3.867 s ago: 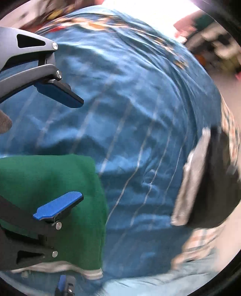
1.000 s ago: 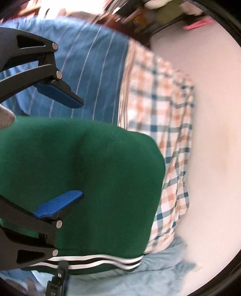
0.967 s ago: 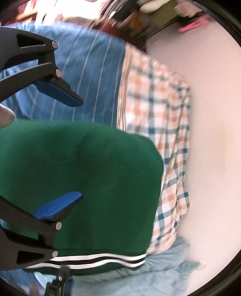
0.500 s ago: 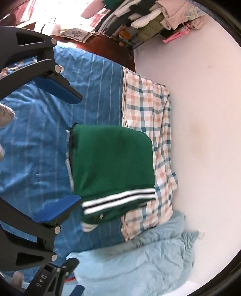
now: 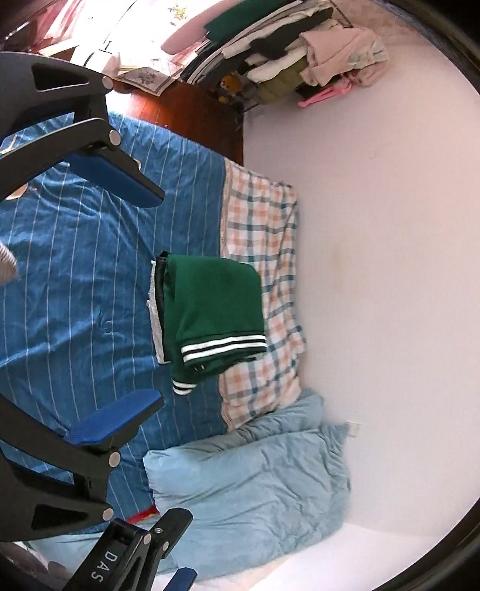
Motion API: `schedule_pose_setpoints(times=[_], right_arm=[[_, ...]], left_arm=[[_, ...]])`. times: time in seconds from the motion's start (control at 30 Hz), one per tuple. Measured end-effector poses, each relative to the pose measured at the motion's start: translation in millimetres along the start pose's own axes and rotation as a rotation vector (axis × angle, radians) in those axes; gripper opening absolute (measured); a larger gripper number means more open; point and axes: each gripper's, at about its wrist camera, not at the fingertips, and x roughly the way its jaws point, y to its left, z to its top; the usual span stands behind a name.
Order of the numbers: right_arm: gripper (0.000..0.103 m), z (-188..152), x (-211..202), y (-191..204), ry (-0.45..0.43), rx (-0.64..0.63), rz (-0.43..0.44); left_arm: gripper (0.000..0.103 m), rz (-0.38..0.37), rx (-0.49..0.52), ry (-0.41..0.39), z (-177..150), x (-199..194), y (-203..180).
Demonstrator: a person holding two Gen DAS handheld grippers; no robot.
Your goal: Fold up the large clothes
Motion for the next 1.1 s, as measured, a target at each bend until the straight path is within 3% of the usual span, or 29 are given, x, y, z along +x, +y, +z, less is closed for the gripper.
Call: schedule_pose_setpoints(times=[0.27, 0.6, 1.1], right_arm=[[0.096, -15, -98, -25, -0.094, 0.012, 0.045], [0.096, -31, -188, -39, -0.212, -0.003, 0.069], [0.099, -33, -197, -39, -0.210, -0.007, 0.103]], left_arm=[[0.101, 0.020, -0.022, -0.087, -8, -79, 1], [0.101, 0.030, -0.047, -0.176, -14, -133, -1], [0.101, 0.069, -0.076, -0.188, -28, -146, 9]])
